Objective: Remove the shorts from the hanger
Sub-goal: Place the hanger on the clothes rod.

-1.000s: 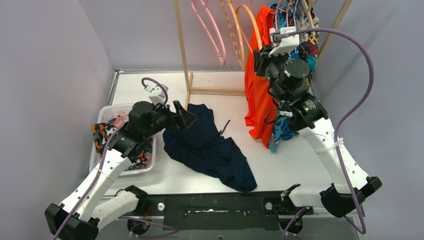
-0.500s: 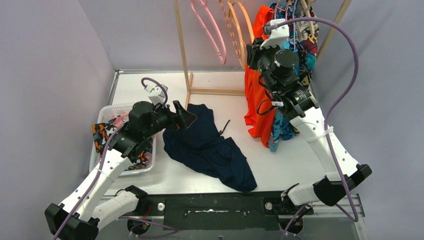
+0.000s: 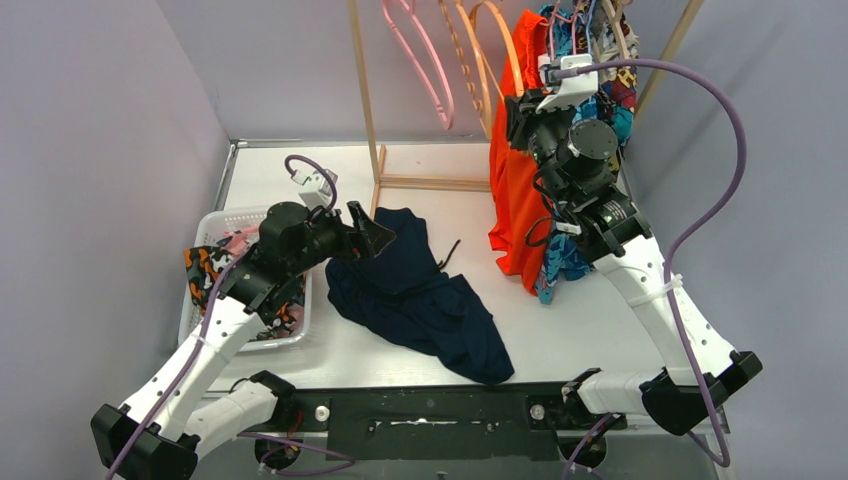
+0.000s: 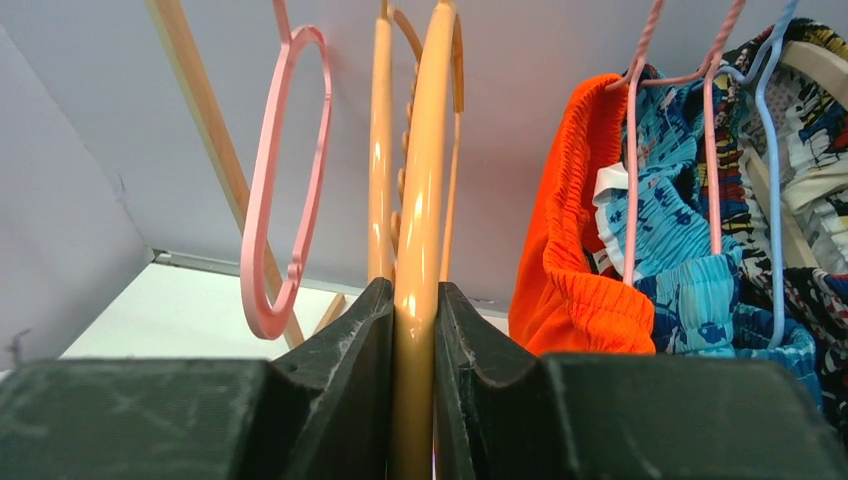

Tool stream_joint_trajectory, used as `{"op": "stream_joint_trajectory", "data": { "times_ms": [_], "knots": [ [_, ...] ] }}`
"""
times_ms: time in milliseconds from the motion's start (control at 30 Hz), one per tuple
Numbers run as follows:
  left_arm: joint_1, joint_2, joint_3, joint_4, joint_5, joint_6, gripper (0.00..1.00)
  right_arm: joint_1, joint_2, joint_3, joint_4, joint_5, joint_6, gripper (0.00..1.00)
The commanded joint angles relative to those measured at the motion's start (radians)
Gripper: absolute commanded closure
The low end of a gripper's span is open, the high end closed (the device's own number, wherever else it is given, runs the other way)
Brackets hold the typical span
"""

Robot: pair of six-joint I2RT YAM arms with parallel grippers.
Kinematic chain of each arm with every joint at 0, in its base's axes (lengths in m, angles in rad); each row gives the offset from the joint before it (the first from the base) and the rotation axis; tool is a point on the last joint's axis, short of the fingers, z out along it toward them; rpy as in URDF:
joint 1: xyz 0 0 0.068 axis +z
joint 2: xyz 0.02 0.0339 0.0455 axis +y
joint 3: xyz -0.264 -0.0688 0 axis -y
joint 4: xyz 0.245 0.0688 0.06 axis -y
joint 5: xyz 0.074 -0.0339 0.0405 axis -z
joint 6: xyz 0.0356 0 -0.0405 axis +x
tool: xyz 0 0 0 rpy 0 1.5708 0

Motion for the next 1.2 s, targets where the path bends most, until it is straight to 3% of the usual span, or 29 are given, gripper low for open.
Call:
{"op": "stream_joint_trajectory", "data": {
  "times_ms": [0, 433, 600, 767, 867, 1000, 1167],
  "knots": [
    [0.001, 0.002, -0.002, 0.052, 0.021, -0.014, 0.16, -0.005, 0.005, 0.084, 0.113, -0.005, -0.028, 1.00],
    [0.001, -0.005, -0.005, 0.042, 0.024, -0.024, 0.16, -0.086, 0.177, 0.281, -0.097, -0.111, 0.043, 1.00],
    [0.001, -0.011, -0.006, 0.037, 0.024, -0.025, 0.16, -0.102, 0.176, 0.236, -0.126, -0.189, 0.074, 1.00],
    [0.002, -0.005, 0.006, 0.014, 0.029, -0.029, 0.16, -0.114, 0.147, 0.213, -0.130, -0.225, 0.079, 0.89],
    [0.001, 0.006, 0.006, 0.018, 0.028, -0.038, 0.16, -0.128, 0.128, 0.186, -0.116, -0.251, 0.071, 0.77],
    [0.002, -0.006, -0.023, 0.074, 0.018, -0.077, 0.16, -0.141, 0.114, 0.175, -0.135, -0.262, 0.068, 0.68],
    [0.004, -0.021, -0.019, 0.026, -0.022, -0.050, 0.16, -0.143, 0.068, 0.136, -0.155, -0.282, 0.073, 0.51]
  ]
}}
